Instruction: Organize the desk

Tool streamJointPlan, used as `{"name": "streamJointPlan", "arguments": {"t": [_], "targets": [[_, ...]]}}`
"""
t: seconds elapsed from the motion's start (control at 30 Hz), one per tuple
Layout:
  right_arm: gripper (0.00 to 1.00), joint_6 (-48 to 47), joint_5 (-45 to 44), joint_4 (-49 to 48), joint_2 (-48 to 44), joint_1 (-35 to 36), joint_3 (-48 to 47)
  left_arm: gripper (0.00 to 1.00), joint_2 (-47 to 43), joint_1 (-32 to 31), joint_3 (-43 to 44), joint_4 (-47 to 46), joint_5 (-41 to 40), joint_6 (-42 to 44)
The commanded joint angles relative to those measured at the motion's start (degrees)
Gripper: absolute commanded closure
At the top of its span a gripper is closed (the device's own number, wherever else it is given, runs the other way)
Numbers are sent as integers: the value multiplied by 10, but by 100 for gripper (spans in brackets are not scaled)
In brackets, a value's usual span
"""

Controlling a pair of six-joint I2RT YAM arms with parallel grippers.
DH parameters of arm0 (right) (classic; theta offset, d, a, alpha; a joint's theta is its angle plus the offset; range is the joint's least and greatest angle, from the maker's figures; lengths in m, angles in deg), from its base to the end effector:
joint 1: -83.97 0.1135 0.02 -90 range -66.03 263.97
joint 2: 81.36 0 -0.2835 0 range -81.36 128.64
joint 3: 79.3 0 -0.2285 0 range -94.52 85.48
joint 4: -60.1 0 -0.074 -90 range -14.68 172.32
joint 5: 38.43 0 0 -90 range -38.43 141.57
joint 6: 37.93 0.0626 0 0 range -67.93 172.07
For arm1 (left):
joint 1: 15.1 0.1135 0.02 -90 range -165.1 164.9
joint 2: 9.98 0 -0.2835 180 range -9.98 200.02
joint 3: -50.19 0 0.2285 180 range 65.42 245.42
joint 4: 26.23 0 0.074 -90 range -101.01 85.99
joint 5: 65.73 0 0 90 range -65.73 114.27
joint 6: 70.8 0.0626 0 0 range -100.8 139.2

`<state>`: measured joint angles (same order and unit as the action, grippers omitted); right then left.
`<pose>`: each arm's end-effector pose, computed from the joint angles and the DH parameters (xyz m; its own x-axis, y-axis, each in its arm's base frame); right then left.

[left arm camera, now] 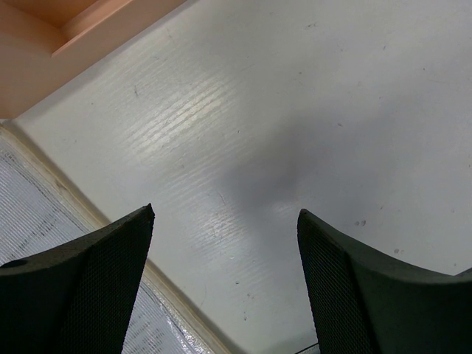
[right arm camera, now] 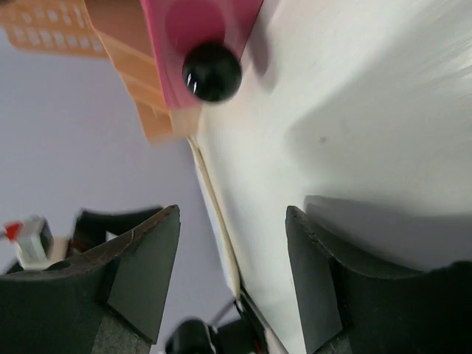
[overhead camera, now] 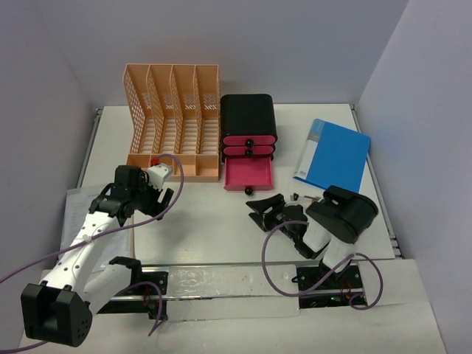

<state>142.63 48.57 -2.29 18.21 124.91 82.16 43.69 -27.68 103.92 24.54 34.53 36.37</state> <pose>0.1775 0.1496 0.1237 -0.6145 0.7889 -0.0075 0.2475 0.2017 0.9477 0.1600 -0.0471 0.2372 -0.6259 0.4373 -0.6457 0.5329 0.8444 0.0552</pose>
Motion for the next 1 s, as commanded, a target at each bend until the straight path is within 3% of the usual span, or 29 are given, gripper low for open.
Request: {"name": "streamJointPlan", "arguments": {"t": [0.0,0.1,0.23,0.3,0.43,0.53,0.67,0.97], "targets": [[35,-121,54,216,-127,12,-31,15,-2,4,18,-11,-3,3],[34,-237,-17,545,-244,40,-118,15,0,4,19,-14,-7,3],[31,-333,-173,841,-338,86,-242,15,1,4,21,-14,0,3],[31,-355,-227,937,-362,86,-277,15,0,4,20,-14,1,4],[32,-380,-273,1050,-398,62,-310,15,-1,4,19,-14,1,4],[32,-412,-257,1107,-393,8,-323,15,0,4,19,-14,3,4],[33,-444,-243,1118,-366,-40,-331,15,-3,4,22,-12,2,2],[37,-493,-251,1077,-322,-44,-377,15,-4,4,19,-9,2,3]]}}
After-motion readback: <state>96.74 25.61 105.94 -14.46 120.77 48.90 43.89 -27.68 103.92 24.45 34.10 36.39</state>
